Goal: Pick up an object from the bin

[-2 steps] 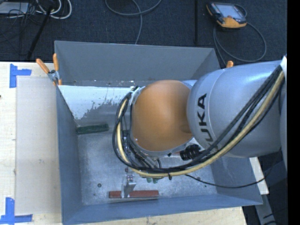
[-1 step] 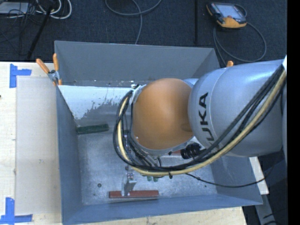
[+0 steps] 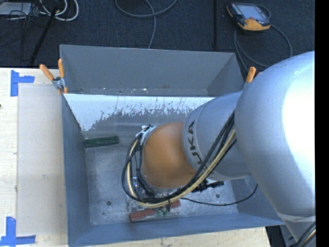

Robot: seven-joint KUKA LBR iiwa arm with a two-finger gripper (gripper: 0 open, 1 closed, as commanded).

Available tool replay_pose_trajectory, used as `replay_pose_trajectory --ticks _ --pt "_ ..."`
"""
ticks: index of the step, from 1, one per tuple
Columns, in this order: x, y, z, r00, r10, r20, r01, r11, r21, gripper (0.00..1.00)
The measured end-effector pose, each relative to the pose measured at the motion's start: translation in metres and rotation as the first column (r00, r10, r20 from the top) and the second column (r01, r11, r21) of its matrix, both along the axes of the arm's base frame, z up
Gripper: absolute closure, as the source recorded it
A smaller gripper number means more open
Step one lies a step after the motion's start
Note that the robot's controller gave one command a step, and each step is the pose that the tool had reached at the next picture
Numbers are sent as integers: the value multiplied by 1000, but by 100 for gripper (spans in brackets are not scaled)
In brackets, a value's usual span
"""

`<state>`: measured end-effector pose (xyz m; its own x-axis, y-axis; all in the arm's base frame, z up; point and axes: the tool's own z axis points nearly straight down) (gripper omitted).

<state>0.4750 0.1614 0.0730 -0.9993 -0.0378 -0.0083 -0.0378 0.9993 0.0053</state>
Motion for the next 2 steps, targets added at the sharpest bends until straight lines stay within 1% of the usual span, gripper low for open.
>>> replay_pose_trajectory --ticks 1,2 --pt "0 0 0 1000 0 0 0 1000 0 100" --pt "1 14 0 997 83 -3 -83 996 -9 100"
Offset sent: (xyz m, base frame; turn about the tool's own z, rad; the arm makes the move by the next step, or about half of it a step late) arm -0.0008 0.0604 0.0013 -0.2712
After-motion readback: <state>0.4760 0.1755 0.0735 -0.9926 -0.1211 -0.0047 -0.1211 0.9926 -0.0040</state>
